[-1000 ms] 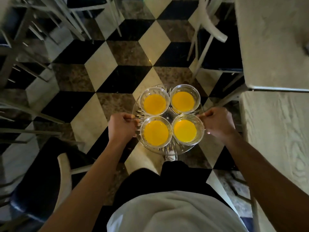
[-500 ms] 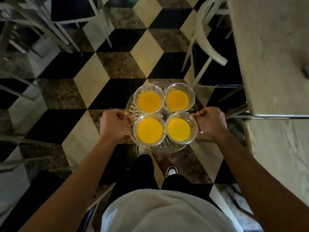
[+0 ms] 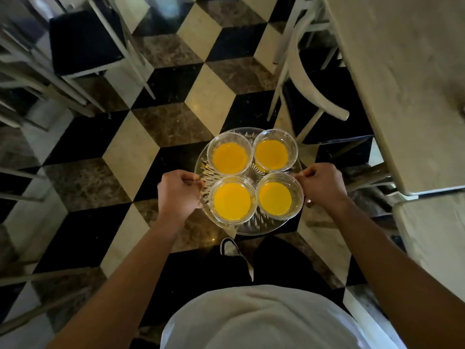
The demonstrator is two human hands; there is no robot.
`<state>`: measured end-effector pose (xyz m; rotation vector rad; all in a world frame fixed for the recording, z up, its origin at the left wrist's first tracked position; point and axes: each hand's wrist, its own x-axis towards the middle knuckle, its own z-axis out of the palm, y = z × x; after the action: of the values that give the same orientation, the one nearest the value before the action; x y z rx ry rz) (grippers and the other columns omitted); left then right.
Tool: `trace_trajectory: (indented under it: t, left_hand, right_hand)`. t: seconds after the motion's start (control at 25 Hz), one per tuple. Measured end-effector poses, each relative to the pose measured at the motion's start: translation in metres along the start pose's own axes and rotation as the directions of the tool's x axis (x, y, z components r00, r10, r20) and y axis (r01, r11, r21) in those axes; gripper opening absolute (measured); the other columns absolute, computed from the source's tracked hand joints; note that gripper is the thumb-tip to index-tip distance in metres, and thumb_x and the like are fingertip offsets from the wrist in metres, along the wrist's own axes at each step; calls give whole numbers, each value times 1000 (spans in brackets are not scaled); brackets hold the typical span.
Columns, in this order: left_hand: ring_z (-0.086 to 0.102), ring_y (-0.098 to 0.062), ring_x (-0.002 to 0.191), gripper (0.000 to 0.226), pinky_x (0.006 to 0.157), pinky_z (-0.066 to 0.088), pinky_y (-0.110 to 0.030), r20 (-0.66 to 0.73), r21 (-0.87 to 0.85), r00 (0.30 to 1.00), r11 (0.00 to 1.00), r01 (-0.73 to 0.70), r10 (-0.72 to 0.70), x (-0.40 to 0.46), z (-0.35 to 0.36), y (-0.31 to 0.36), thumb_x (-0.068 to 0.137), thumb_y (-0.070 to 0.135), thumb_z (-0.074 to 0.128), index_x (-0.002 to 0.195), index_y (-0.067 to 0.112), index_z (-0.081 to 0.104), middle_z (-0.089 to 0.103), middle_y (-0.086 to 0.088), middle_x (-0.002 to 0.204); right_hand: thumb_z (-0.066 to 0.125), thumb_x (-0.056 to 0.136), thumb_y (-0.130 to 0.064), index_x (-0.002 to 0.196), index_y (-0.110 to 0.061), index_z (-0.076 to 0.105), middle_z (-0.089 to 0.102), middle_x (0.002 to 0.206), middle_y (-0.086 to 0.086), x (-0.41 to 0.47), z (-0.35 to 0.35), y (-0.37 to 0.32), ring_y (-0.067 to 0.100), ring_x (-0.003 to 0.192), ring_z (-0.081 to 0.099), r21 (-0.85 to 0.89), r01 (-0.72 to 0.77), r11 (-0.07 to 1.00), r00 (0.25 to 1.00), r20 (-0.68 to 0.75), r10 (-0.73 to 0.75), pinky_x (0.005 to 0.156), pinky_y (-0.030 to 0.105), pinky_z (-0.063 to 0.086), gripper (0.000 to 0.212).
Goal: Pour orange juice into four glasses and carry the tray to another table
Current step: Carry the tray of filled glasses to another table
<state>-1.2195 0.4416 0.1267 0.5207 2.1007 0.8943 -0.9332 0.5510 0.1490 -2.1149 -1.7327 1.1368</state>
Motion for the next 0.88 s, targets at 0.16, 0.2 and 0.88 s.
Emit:
trace_trajectory:
  t: [0.16, 0.2, 0.88]
  left_hand:
    - [79, -33, 69, 20, 69, 67, -53, 4, 26, 1000, 1000, -17, 17, 28, -5, 15, 88, 3, 81, 82, 20, 71, 78, -13, 82]
    - [79, -32, 70, 21, 69, 67, -53, 2, 34, 1000, 999, -15, 15, 36, -5, 20, 89, 4, 81, 82, 21, 71, 78, -13, 83]
    - [79, -29, 66, 11, 64, 68, -51, -102, 27, 994, 998, 54, -51, 182, 28, 141, 89, 6, 81, 90, 14, 73, 78, -12, 75]
  right_hand:
    - [82, 84, -35, 75, -12, 74, 71, 66, -2, 21, 5, -22, -3, 38, 60, -13, 3, 1000, 1000, -6, -4, 35, 16, 43, 25]
    - [82, 84, -36, 75, -13, 74, 72, 66, -2, 29, 7, -28, -3, 39, 61, -23, 11, 1000, 1000, -6, -11, 40, 18, 46, 26]
    - [81, 84, -37, 67, -18, 68, 70, 62, 0, 221, -10, -142, 14, 57, 69, -46, 114, 992, 993, 33, -113, 60, 36, 62, 28]
